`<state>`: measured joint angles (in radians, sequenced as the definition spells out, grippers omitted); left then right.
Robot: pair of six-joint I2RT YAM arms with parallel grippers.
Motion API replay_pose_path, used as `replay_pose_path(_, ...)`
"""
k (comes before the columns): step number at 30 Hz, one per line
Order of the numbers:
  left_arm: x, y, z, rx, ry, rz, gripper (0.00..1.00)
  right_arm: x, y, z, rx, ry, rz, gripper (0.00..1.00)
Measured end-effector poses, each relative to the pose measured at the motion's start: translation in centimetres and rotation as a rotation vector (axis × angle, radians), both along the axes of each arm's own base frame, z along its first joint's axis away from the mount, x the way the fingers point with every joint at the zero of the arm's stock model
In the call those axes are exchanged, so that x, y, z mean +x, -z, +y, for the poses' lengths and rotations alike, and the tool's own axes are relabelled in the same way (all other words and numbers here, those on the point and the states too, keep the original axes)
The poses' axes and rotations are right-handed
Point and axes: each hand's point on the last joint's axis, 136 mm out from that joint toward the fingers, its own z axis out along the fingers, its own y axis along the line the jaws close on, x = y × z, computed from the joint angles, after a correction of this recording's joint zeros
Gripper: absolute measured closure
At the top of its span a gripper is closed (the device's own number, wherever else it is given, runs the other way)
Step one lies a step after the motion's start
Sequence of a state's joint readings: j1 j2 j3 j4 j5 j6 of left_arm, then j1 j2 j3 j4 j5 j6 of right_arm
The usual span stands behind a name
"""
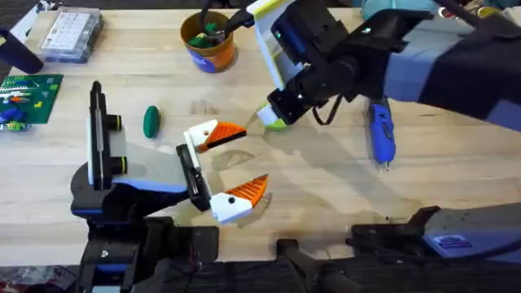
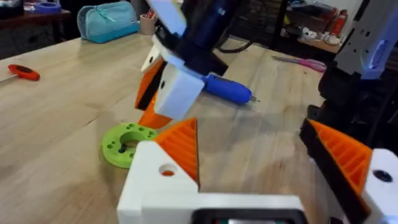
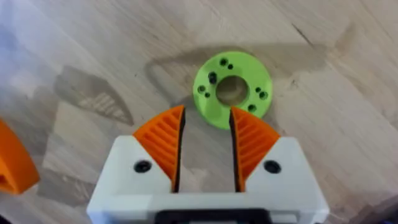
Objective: Pick up the gripper from the table and insert it into the empty holder that is missing its gripper. Then pick up a screw, insert it into the mounting hole, and use the screwdriver to tighten it. Finally, clean up the table by picking up the vegetable and placing it into the bucket.
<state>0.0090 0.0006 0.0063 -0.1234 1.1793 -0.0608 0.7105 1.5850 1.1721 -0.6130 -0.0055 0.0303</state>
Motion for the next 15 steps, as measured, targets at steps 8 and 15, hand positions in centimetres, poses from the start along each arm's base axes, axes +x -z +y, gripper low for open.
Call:
replay_pose_path(8, 0.0, 0.0, 0.0, 0.000, 0.000, 0.000, 0.012, 1.0, 1.5, 0.9, 0.002, 0.000, -0.003, 0.570)
replay_pose_path(15, 0.0, 0.0, 0.0, 0.000, 0.000, 0.000, 0.012, 1.6, 3.3, 1.4, -0.008, -0.001, 0.009, 0.570)
